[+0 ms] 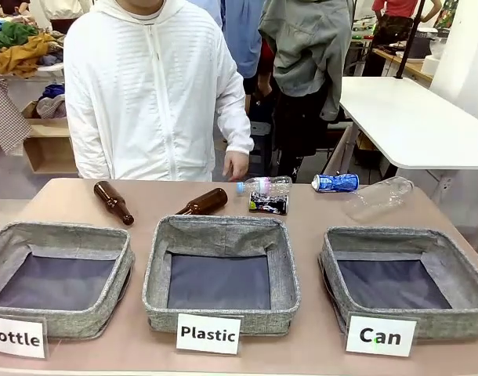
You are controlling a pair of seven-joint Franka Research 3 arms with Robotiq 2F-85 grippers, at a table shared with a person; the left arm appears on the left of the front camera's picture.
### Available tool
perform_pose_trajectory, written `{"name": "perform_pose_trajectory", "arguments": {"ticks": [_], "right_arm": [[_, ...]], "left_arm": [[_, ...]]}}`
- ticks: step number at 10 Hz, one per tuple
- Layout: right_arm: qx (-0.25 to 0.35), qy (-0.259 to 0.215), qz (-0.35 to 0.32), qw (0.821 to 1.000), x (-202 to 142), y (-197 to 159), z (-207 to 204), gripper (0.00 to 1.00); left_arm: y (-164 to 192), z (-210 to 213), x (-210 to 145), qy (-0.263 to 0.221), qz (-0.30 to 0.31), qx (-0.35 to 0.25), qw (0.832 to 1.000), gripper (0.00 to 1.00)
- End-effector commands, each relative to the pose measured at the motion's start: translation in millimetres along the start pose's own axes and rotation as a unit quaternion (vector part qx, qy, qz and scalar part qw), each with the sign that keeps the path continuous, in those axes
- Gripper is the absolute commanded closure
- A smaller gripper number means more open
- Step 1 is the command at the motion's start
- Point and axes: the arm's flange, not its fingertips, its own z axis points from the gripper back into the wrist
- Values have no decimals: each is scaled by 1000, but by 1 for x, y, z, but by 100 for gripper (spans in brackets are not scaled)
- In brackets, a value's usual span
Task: Sort the can waste into the basket.
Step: Pick up the can waste from the table and place it in the right Fabric basket.
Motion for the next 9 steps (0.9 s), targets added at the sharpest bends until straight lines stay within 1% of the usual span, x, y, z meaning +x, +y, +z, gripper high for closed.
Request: {"name": "perform_pose_trajectory", "arguments": {"ticks": [1, 6, 7, 8, 9], "right_arm": [[3, 7, 58, 998, 1, 49, 4, 0], [3, 7, 58, 998, 1, 49, 4, 0], [-4, 15, 48, 999, 1, 57, 2, 0], [-73, 44, 83, 993, 14, 85, -23, 0], [-143, 78, 115, 980, 32, 111, -53, 0]], "left_arm": [[-30, -5, 17, 33, -44, 9, 998, 0], [-30, -5, 17, 33, -44, 9, 998, 0], [-30, -5, 17, 33, -44, 9, 998, 0], [-30, -5, 17, 33, -44, 9, 998, 0], [-30, -5, 17, 33, -44, 9, 998, 0]]}}
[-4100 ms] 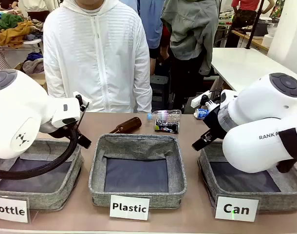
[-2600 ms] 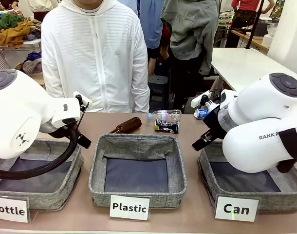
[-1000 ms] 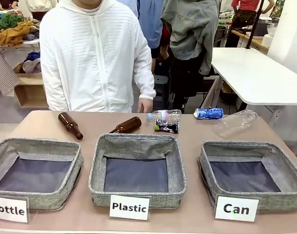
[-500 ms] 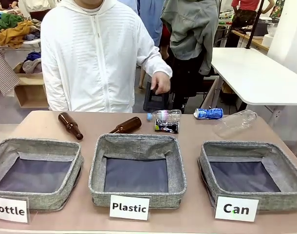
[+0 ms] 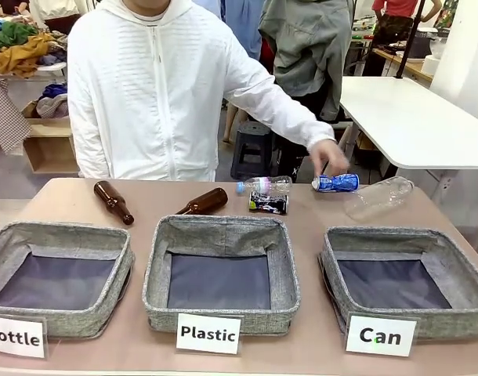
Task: Sort the can waste into the basket.
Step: Pick up the can waste from the table and place it in the right Fabric basket.
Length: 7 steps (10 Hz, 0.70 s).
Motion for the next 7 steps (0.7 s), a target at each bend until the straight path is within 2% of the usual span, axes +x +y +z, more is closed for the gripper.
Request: {"name": "perform_pose_trajectory", "arguments": {"ticks": [1, 2, 4, 5, 7], "right_arm": [[-147, 60, 52, 986, 44, 48, -45, 0], [-201, 86, 79, 973, 61, 70, -76, 0], [-265, 132, 130, 946, 85, 106, -131, 0], [-233, 143, 138, 952, 81, 105, -114, 0], [-169, 108, 100, 975, 46, 69, -19, 0]], "left_arm": [[-3, -2, 1, 3, -9, 2, 1000, 0], [-3, -2, 1, 3, -9, 2, 1000, 0], [-3, -2, 1, 3, -9, 2, 1000, 0], [-3, -2, 1, 3, -9, 2, 1000, 0], [-3, -2, 1, 3, -9, 2, 1000, 0]]}}
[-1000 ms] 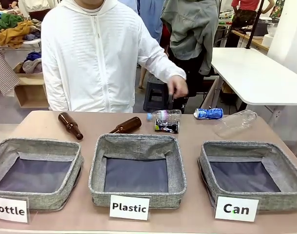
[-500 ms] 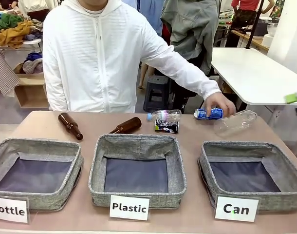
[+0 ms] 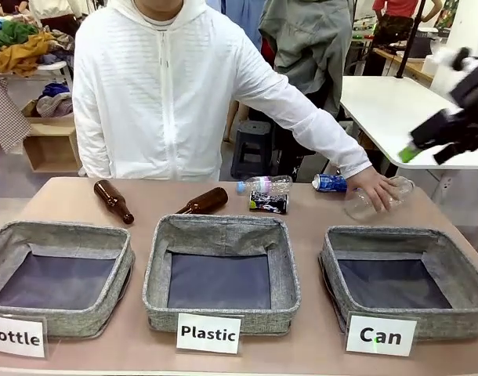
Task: Sort the can waste into the basket.
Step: Pick up the can waste from the table and place it in the right Fabric basket.
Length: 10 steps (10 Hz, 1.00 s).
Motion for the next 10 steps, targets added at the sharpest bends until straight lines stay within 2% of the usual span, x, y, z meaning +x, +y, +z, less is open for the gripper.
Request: {"name": "perform_pose_trajectory", "arguments": {"ticks": [1, 2, 4, 6, 7, 8, 9, 10], "right_arm": [[69, -55, -43, 995, -89, -61, 69, 0], [81, -81, -83, 990, -132, -86, 79, 0], [114, -118, -143, 976, -174, -116, 72, 0], [138, -150, -211, 956, -189, -136, 54, 0], [154, -176, -238, 943, -185, -138, 48, 0], [128, -132, -187, 965, -194, -142, 84, 0], [139, -146, -214, 956, -191, -152, 78, 0], [116, -114, -160, 974, -157, -126, 75, 0]], "left_arm": [[-3, -1, 4, -4, -15, -1, 1000, 0], [-3, -1, 4, -4, -15, -1, 1000, 0], [-3, -1, 4, -4, -15, -1, 1000, 0], [-3, -1, 4, -4, -15, -1, 1000, 0], [-3, -1, 4, -4, -15, -1, 1000, 0], [-3, -1, 4, -4, -15, -1, 1000, 0], [-3, -1, 4, -4, -15, -1, 1000, 0], [-3, -1, 4, -4, -15, -1, 1000, 0]]}}
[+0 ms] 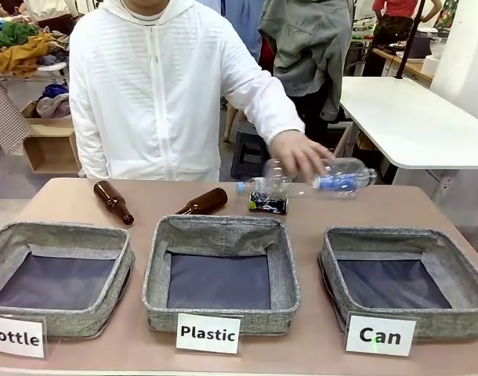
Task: Sort the can waste into the basket.
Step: Pick up the can waste from the table and place it in the right Fabric basket.
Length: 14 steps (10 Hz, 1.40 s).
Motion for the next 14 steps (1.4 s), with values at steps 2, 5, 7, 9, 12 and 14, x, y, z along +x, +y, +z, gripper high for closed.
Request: {"name": "perform_pose_trajectory", "arguments": {"ticks": [2, 5, 7, 9, 12, 14], "right_arm": [[-75, 76, 140, 984, 50, 97, -59, 0], [-104, 119, 268, 950, 81, 204, -153, 0], [-96, 153, 330, 927, 66, 255, -228, 0], [-72, 177, 379, 906, 52, 275, -280, 0], [-59, 178, 439, 879, 59, 266, -256, 0], [-109, 176, 470, 858, 58, 258, -246, 0]], "left_arm": [[1, 0, 2, -13, -14, -7, 1000, 0], [1, 0, 2, -13, -14, -7, 1000, 0], [1, 0, 2, -13, -14, -7, 1000, 0], [1, 0, 2, -13, -14, -7, 1000, 0], [1, 0, 2, -13, -14, -7, 1000, 0], [1, 0, 2, -13, -14, -7, 1000, 0]]}}
